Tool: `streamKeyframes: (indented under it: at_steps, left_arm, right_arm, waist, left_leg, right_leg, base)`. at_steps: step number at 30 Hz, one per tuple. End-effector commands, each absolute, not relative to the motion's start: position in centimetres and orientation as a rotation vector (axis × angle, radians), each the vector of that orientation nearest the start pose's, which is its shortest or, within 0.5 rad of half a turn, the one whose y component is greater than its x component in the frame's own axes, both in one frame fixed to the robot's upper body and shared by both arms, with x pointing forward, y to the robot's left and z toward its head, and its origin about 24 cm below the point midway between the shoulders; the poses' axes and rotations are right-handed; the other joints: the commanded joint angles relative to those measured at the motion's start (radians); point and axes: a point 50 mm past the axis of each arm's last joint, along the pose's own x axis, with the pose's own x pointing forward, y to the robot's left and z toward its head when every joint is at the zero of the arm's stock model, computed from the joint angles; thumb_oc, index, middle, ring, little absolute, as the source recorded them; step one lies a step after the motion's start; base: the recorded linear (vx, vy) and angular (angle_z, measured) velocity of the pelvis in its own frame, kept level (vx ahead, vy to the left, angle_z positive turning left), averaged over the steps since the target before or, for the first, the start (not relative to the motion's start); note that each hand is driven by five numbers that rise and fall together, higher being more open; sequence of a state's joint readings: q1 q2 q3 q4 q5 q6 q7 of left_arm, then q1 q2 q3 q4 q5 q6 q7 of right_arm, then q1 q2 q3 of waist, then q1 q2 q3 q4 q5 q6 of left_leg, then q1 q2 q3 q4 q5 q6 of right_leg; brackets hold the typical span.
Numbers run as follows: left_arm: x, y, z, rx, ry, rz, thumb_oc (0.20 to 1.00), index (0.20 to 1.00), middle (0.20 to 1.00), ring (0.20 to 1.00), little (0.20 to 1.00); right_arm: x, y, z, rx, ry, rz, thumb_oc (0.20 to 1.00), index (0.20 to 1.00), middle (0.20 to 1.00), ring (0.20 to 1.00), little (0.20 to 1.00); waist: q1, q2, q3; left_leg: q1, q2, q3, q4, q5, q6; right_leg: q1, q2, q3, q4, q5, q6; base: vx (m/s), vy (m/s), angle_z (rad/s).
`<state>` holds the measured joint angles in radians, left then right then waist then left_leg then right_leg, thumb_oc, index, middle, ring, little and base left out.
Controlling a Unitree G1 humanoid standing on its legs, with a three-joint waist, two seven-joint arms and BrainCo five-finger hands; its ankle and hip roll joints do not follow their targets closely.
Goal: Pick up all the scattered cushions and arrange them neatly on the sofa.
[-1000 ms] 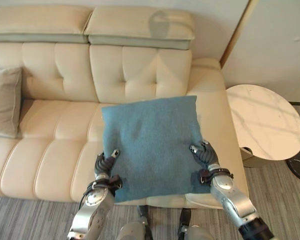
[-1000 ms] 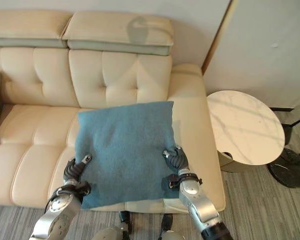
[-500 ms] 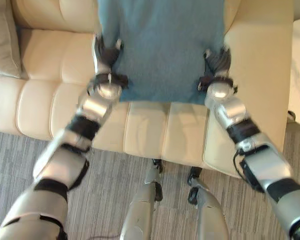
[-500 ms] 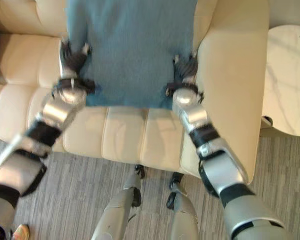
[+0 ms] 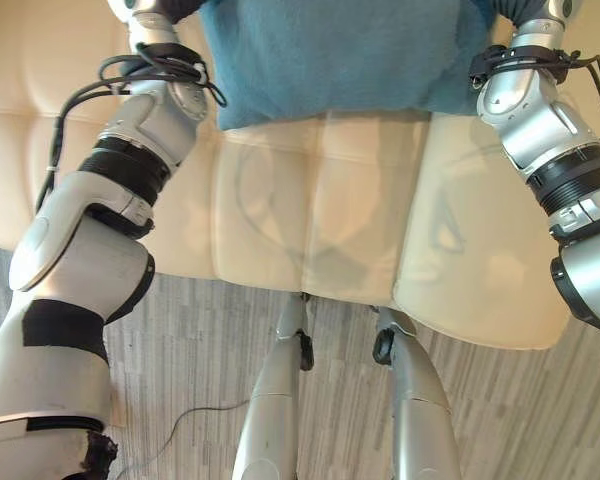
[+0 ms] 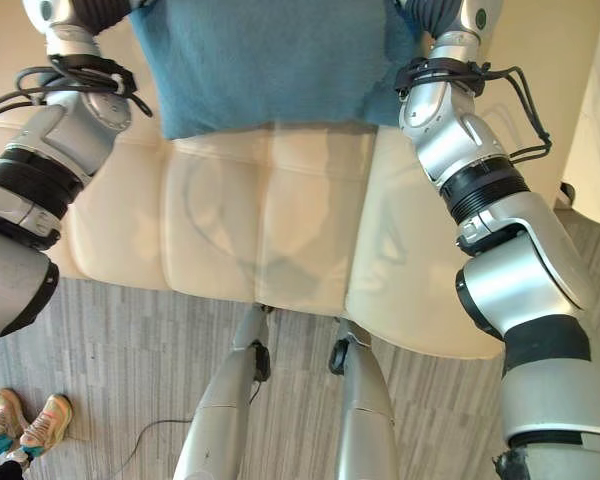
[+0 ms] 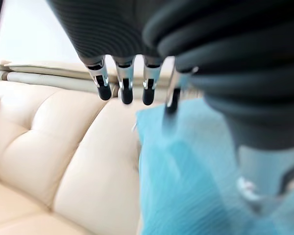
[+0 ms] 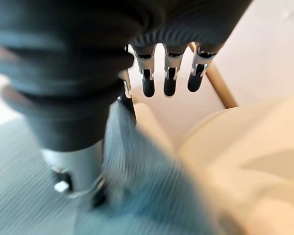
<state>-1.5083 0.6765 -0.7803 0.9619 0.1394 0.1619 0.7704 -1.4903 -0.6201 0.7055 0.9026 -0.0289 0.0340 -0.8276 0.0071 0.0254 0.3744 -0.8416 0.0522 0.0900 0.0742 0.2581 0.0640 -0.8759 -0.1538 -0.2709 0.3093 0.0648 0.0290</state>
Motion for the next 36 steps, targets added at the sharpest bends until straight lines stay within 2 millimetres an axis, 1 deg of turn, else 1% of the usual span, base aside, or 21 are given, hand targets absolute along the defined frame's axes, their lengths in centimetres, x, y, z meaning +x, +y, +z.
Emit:
streamKeyframes:
  at_steps: [1, 3, 4, 6, 9, 10, 11, 12, 13, 14, 15, 16, 17, 18, 19, 20, 22, 23, 27, 29, 36]
  left_arm:
    - [37.0, 21.8, 41.2, 1.107, -0.787, 1.006, 1.000, 1.000, 1.000, 1.000, 1.000]
    - [37.3, 23.5, 39.5, 1.089, -0.723, 1.010, 1.000, 1.000, 1.000, 1.000, 1.000]
    - [37.7, 25.5, 36.5, 1.028, -0.626, 0.989, 1.000, 1.000, 1.000, 1.000, 1.000]
    - [37.7, 26.1, 35.2, 0.999, -0.598, 0.978, 1.000, 1.000, 1.000, 1.000, 1.000]
    - [37.4, 28.3, 29.5, 0.831, -0.484, 0.912, 1.000, 1.000, 1.000, 1.000, 1.000]
    - [36.9, 28.6, 25.3, 0.679, -0.419, 0.850, 1.000, 1.000, 1.000, 1.000, 1.000]
    - [36.9, 28.7, 25.1, 0.679, -0.415, 0.850, 1.000, 1.000, 1.000, 1.000, 1.000]
    - [35.9, 28.8, 20.5, 0.478, -0.333, 0.771, 1.000, 1.000, 1.000, 1.000, 1.000]
    - [35.1, 28.8, 17.3, 0.300, -0.269, 0.733, 1.000, 1.000, 1.000, 1.000, 1.000]
    - [35.0, 28.8, 17.1, 0.300, -0.267, 0.733, 1.000, 1.000, 1.000, 1.000, 1.000]
    - [33.2, 28.1, 12.5, 0.084, -0.181, 0.641, 1.000, 1.000, 1.000, 1.000, 1.000]
    - [32.4, 28.0, 11.3, 0.044, -0.159, 0.624, 1.000, 1.000, 1.000, 1.000, 1.000]
    - [31.3, 27.5, 8.7, -0.044, -0.089, 0.606, 1.000, 1.000, 1.000, 1.000, 1.000]
    - [31.2, 27.5, 8.6, -0.044, -0.086, 0.606, 1.000, 1.000, 1.000, 1.000, 1.000]
    - [29.6, 26.8, 5.7, -0.074, 0.004, 0.563, 1.000, 1.000, 1.000, 1.000, 1.000]
    - [29.6, 26.8, 5.6, -0.074, 0.007, 0.563, 1.000, 1.000, 1.000, 1.000, 1.000]
    - [27.1, 26.1, 1.9, -0.085, 0.143, 0.517, 1.000, 1.000, 1.000, 1.000, 1.000]
    - [27.1, 26.1, 1.9, -0.085, 0.143, 0.517, 1.000, 1.000, 1.000, 1.000, 1.000]
    - [23.5, 25.6, -3.1, -0.069, 0.357, 0.473, 1.000, 1.000, 1.000, 1.000, 1.000]
    - [22.8, 25.5, -4.0, -0.036, 0.409, 0.452, 1.000, 1.000, 1.000, 1.000, 1.000]
    - [18.7, 24.1, -8.8, 0.078, 0.669, 0.341, 1.000, 1.000, 1.000, 1.000, 1.000]
  right_arm:
    - [37.3, -16.8, 40.6, -0.769, -0.944, -0.794, 1.000, 1.000, 1.000, 1.000, 1.000]
    - [38.1, -16.9, 38.7, -0.742, -0.876, -0.748, 1.000, 1.000, 1.000, 1.000, 1.000]
    - [38.8, -17.0, 36.2, -0.695, -0.805, -0.683, 1.000, 1.000, 1.000, 1.000, 1.000]
    - [39.1, -16.9, 34.9, -0.668, -0.765, -0.651, 1.000, 1.000, 1.000, 1.000, 1.000]
    - [39.0, -16.8, 31.2, -0.540, -0.688, -0.572, 1.000, 1.000, 1.000, 1.000, 1.000]
    - [38.8, -17.0, 28.4, -0.455, -0.626, -0.523, 1.000, 1.000, 1.000, 1.000, 1.000]
    - [38.7, -17.0, 28.2, -0.457, -0.623, -0.521, 1.000, 1.000, 1.000, 1.000, 1.000]
    - [38.2, -17.5, 24.8, -0.398, -0.539, -0.466, 1.000, 1.000, 1.000, 1.000, 1.000]
    - [37.9, -17.8, 22.3, -0.375, -0.470, -0.438, 1.000, 1.000, 1.000, 1.000, 1.000]
    - [37.8, -17.8, 22.2, -0.376, -0.468, -0.436, 1.000, 1.000, 1.000, 1.000, 1.000]
    - [36.4, -18.4, 17.9, -0.322, -0.369, -0.371, 1.000, 1.000, 1.000, 1.000, 1.000]
    - [35.9, -18.6, 16.5, -0.320, -0.333, -0.350, 1.000, 1.000, 1.000, 1.000, 1.000]
    - [35.0, -18.5, 14.0, -0.285, -0.262, -0.308, 1.000, 1.000, 1.000, 1.000, 1.000]
    - [34.9, -18.5, 13.9, -0.286, -0.259, -0.307, 1.000, 1.000, 1.000, 1.000, 1.000]
    - [33.4, -18.2, 10.7, -0.249, -0.166, -0.248, 1.000, 1.000, 1.000, 1.000, 1.000]
    - [33.4, -18.2, 10.6, -0.249, -0.164, -0.247, 1.000, 1.000, 1.000, 1.000, 1.000]
    - [31.1, -18.3, 6.4, -0.235, -0.020, -0.153, 1.000, 1.000, 1.000, 1.000, 1.000]
    - [31.1, -18.3, 6.4, -0.236, -0.019, -0.152, 1.000, 1.000, 1.000, 1.000, 1.000]
    - [28.4, -19.7, 1.9, -0.349, 0.166, -0.084, 1.000, 1.000, 1.000, 1.000, 1.000]
    - [27.8, -20.1, 1.0, -0.368, 0.209, -0.077, 1.000, 1.000, 1.000, 1.000, 1.000]
    - [22.2, -22.4, -6.2, -0.330, 0.550, -0.139, 1.000, 1.000, 1.000, 1.000, 1.000]
  waist:
    - [0.019, -0.025, 0.004]
    - [0.019, -0.028, 0.006]
    - [0.019, -0.030, 0.013]
    - [0.017, -0.029, 0.013]
    - [0.013, -0.030, 0.008]
    - [0.012, -0.030, 0.000]
    - [0.011, -0.029, -0.002]
    - [0.009, -0.028, -0.015]
    - [0.009, -0.028, -0.020]
    - [0.007, -0.028, -0.024]
    - [-0.002, -0.031, -0.046]
    - [-0.005, -0.029, -0.057]
    - [-0.009, -0.032, -0.072]
    - [-0.010, -0.031, -0.076]
    - [-0.017, -0.030, -0.095]
    - [-0.017, -0.030, -0.099]
    - [-0.032, -0.029, -0.133]
    - [-0.033, -0.029, -0.136]
    - [-0.032, -0.031, -0.191]
    - [-0.033, -0.031, -0.200]
    - [-0.057, -0.030, -0.249]
  left_leg:
    - [0.074, -0.066, 0.013, 0.019, -0.176, -0.087]
    - [0.105, -0.066, 0.015, 0.004, -0.174, -0.089]
    - [0.160, -0.065, 0.022, -0.015, -0.178, -0.092]
    - [0.191, -0.067, 0.025, -0.030, -0.176, -0.091]
    - [0.285, -0.066, 0.035, -0.066, -0.180, -0.094]
    - [0.354, -0.067, 0.043, -0.094, -0.186, -0.096]
    - [0.356, -0.067, 0.043, -0.097, -0.183, -0.095]
    - [0.426, -0.069, 0.050, -0.128, -0.188, -0.095]
    - [0.469, -0.070, 0.053, -0.150, -0.189, -0.095]
    - [0.468, -0.071, 0.054, -0.153, -0.184, -0.094]
    - [0.527, -0.072, 0.060, -0.161, -0.201, -0.095]
    - [0.544, -0.072, 0.062, -0.161, -0.207, -0.093]
    - [0.565, -0.071, 0.064, -0.161, -0.215, -0.093]
    - [0.564, -0.071, 0.064, -0.161, -0.213, -0.092]
    - [0.602, -0.073, 0.075, -0.161, -0.226, -0.089]
    - [0.599, -0.073, 0.075, -0.161, -0.224, -0.089]
    - [0.643, -0.071, 0.083, -0.161, -0.233, -0.088]
    - [0.640, -0.072, 0.083, -0.161, -0.231, -0.088]
    - [0.712, -0.065, 0.103, -0.161, -0.247, -0.087]
    - [0.728, -0.064, 0.107, -0.161, -0.253, -0.086]
    - [0.804, -0.068, 0.131, -0.161, -0.282, -0.076]
  right_leg:
    - [0.095, 0.041, 0.016, -0.118, -0.085, 0.060]
    - [0.122, 0.045, 0.017, -0.134, -0.084, 0.059]
    - [0.172, 0.050, 0.018, -0.149, -0.087, 0.058]
    - [0.203, 0.054, 0.019, -0.165, -0.083, 0.057]
    - [0.292, 0.063, 0.023, -0.201, -0.079, 0.054]
    - [0.355, 0.066, 0.020, -0.223, -0.078, 0.054]
    - [0.358, 0.066, 0.020, -0.228, -0.074, 0.053]
    - [0.421, 0.073, 0.020, -0.250, -0.071, 0.054]
    - [0.462, 0.075, 0.019, -0.264, -0.068, 0.056]
    - [0.461, 0.076, 0.019, -0.269, -0.063, 0.056]
    - [0.529, 0.081, 0.021, -0.298, -0.058, 0.061]
    - [0.550, 0.082, 0.022, -0.308, -0.057, 0.061]
    - [0.579, 0.083, 0.021, -0.327, -0.055, 0.061]
    - [0.580, 0.084, 0.020, -0.331, -0.052, 0.061]
    - [0.626, 0.084, 0.024, -0.347, -0.053, 0.064]
    - [0.625, 0.084, 0.023, -0.352, -0.049, 0.063]
    - [0.683, 0.083, 0.023, -0.378, -0.045, 0.070]
    - [0.682, 0.084, 0.022, -0.381, -0.042, 0.070]
    - [0.757, 0.086, 0.023, -0.397, -0.043, 0.082]
    - [0.772, 0.085, 0.025, -0.397, -0.045, 0.085]
    - [0.841, 0.079, 0.038, -0.394, -0.044, 0.099]
  base:
    - [-0.01, -0.007, -0.05]
    - [-0.01, -0.004, -0.03]
    - [-0.01, 0.009, 0.17]
    - [-0.01, 0.014, 0.19]
    - [0.02, 0.035, -0.25]
    - [0.03, 0.043, -0.10]
    - [0.06, 0.055, -0.09]
    - [0.05, 0.053, -0.10]
    - [0.05, 0.053, -0.13]
    - [0.06, 0.038, -0.11]
    - [0.06, 0.037, -0.09]
    - [0.08, 0.041, -0.07]
    - [0.03, 0.026, -0.05]
    - [0.05, 0.045, -0.05]
    - [0.02, 0.039, -0.06]
    - [0.03, 0.048, -0.06]
    - [0.00, 0.044, -0.08]
    - [-0.01, 0.037, -0.11]
    - [-0.02, 0.044, -0.17]
    - [-0.01, 0.051, -0.15]
    - [-0.01, 0.077, -0.14]
